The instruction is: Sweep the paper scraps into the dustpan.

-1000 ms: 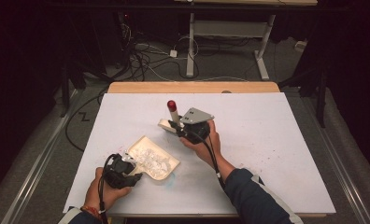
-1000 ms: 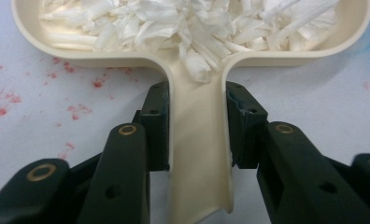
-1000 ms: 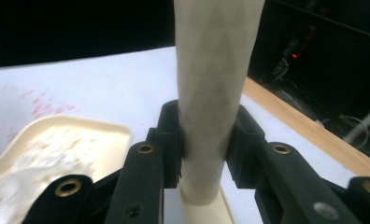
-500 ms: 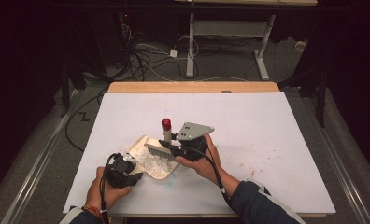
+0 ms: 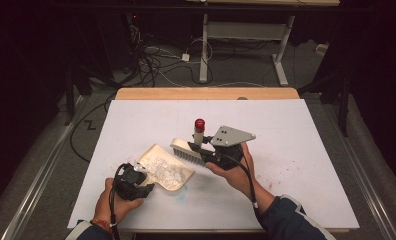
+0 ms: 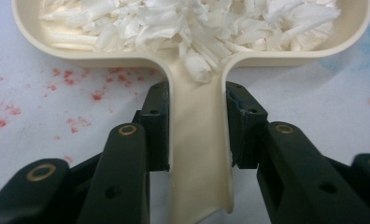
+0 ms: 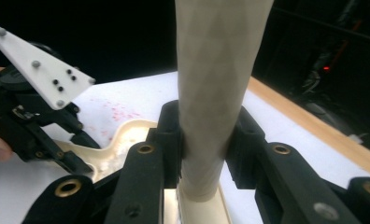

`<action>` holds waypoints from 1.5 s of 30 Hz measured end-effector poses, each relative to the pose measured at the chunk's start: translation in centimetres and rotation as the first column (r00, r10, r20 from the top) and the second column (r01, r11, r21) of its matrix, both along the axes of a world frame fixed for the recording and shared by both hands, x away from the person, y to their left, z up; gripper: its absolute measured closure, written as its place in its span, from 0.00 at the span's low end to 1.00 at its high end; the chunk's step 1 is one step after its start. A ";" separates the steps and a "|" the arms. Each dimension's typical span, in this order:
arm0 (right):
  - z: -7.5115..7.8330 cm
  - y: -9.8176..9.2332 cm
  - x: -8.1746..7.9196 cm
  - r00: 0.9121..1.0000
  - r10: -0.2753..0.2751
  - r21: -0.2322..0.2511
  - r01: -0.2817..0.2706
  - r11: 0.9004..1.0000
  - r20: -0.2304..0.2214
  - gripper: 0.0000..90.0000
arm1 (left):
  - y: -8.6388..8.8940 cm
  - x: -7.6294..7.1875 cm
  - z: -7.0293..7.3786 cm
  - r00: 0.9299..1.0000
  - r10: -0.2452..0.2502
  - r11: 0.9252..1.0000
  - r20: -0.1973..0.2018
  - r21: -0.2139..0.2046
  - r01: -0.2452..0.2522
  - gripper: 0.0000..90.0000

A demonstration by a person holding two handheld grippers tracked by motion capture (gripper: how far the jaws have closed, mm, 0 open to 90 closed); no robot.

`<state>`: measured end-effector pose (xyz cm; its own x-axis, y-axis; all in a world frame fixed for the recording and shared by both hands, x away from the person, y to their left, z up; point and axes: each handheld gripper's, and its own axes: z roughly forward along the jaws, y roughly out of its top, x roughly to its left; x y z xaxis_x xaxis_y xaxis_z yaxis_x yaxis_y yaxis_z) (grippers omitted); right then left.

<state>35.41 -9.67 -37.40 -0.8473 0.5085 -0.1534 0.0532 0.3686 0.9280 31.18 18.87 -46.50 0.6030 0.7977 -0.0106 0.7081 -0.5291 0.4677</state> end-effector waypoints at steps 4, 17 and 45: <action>0.8 -2.2 -0.1 1.000 -0.026 -0.014 0.026 1.000 0.012 0.79 | 0.0 0.0 -0.1 1.000 0.008 1.000 0.005 -0.009 -0.008 0.70; 1.7 -10.0 -1.0 0.993 -0.121 -0.053 0.121 0.991 0.012 0.79 | -0.9 0.8 0.0 1.000 0.025 1.000 0.010 -0.009 -0.025 0.70; 1.6 -20.0 -5.0 0.985 -0.115 -0.093 0.103 0.990 -0.126 0.79 | -1.5 5.4 -0.3 0.982 0.183 0.981 0.046 -0.077 -0.180 0.70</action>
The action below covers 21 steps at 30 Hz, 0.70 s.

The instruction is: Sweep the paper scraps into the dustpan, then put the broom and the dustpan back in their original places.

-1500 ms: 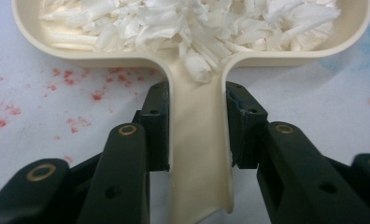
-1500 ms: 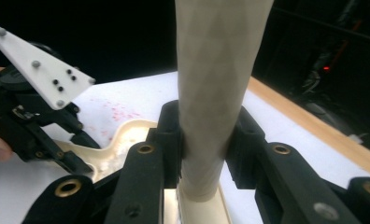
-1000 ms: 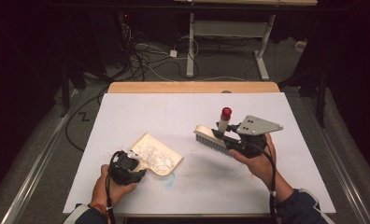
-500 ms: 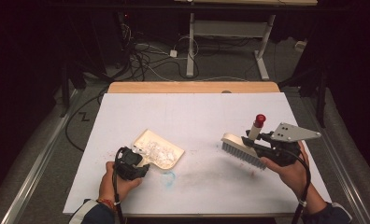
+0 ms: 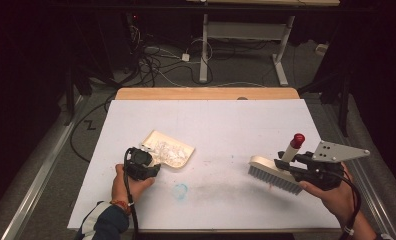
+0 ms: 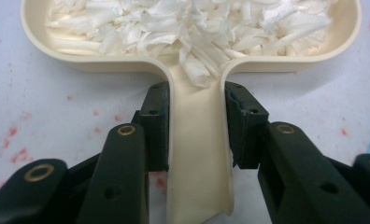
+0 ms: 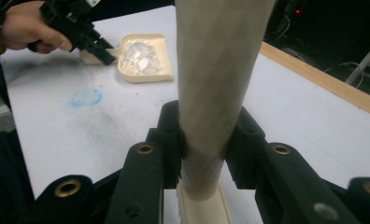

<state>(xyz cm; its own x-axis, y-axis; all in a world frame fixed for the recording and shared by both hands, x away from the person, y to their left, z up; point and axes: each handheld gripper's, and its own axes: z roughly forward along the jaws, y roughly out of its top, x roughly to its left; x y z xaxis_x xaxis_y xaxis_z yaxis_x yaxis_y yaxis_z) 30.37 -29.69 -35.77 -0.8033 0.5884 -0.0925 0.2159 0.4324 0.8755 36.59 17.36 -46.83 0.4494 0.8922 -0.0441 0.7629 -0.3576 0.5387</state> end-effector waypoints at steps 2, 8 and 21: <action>0.0 -0.3 -0.1 1.000 0.006 -0.010 -0.006 1.000 -0.010 0.79 | -0.1 0.4 0.0 1.000 0.008 1.000 0.006 0.000 -0.008 0.69; -0.3 -0.3 -0.2 0.995 0.070 -0.059 -0.075 0.995 -0.077 0.79 | 0.0 1.2 -0.1 0.999 0.043 0.999 0.008 -0.017 -0.043 0.69; -2.0 -0.2 2.4 0.989 0.031 -0.071 -0.042 0.997 -0.148 0.77 | -0.6 -1.1 0.7 0.997 -0.044 0.994 0.058 -0.098 0.049 0.45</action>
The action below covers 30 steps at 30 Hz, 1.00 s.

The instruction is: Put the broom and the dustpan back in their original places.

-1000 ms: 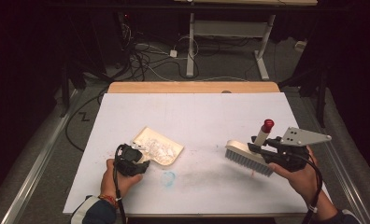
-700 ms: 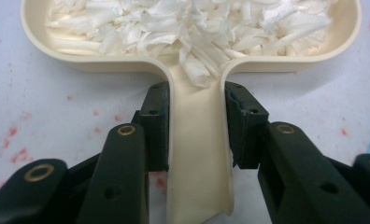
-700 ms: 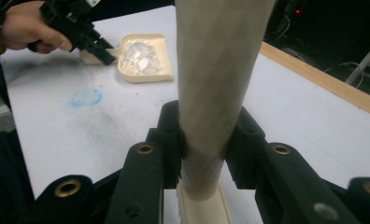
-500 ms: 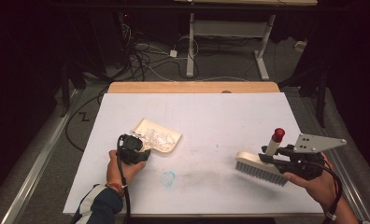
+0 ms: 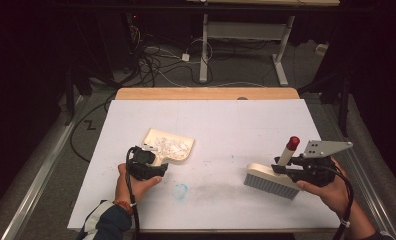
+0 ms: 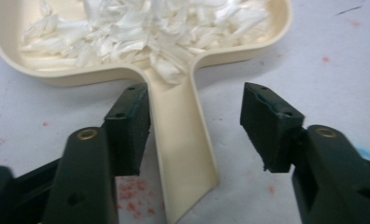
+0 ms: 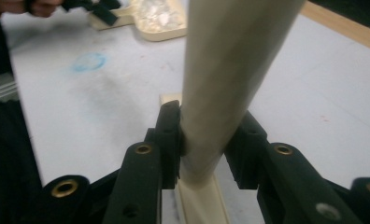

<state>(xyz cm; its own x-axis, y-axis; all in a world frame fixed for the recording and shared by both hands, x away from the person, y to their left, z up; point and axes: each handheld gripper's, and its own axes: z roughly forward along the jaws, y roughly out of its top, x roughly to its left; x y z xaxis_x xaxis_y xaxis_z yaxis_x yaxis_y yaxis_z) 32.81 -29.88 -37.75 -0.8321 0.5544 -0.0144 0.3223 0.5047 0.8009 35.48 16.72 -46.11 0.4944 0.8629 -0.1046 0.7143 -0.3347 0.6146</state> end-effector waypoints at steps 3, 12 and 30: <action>-0.2 0.0 0.9 1.000 -0.031 0.015 0.031 0.999 0.003 0.75 | 0.2 -1.2 0.1 0.998 -0.049 0.999 0.036 0.008 0.049 0.44; -0.7 1.0 4.5 0.994 -0.106 -0.026 0.106 0.994 -0.011 0.67 | -0.2 -3.0 -0.4 0.988 -0.134 0.991 0.079 0.009 0.133 0.43; -2.6 4.5 11.6 0.956 -0.293 -0.126 0.290 0.949 -0.008 0.61 | 2.0 -5.9 0.0 0.914 -0.227 0.974 0.337 0.079 0.213 0.22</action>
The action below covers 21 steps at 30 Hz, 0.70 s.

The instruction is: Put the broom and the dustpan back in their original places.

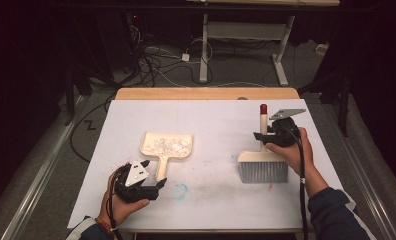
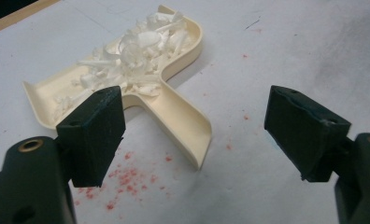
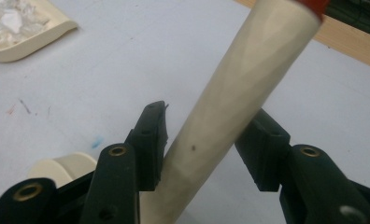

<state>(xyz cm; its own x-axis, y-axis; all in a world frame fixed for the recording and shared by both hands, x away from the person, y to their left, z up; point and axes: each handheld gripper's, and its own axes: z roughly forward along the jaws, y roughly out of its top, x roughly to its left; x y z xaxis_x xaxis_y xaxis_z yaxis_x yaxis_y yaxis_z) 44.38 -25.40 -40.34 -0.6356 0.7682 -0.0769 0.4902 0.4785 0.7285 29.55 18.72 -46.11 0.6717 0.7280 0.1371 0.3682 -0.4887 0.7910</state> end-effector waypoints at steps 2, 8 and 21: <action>-0.1 0.1 0.5 1.000 -0.020 0.011 0.020 1.000 0.003 0.62 | 0.2 0.1 -0.3 1.000 0.003 1.000 -0.006 0.008 -0.003 0.22; -1.2 0.5 1.8 0.998 -0.053 0.006 0.053 0.999 -0.015 0.62 | 0.6 -0.4 -0.5 1.000 0.021 1.000 -0.014 0.010 -0.021 0.22; -0.8 1.2 2.2 0.985 -0.147 -0.004 0.148 0.989 0.090 0.60 | 0.7 -0.3 -0.7 1.000 0.024 1.000 -0.020 0.011 -0.024 0.23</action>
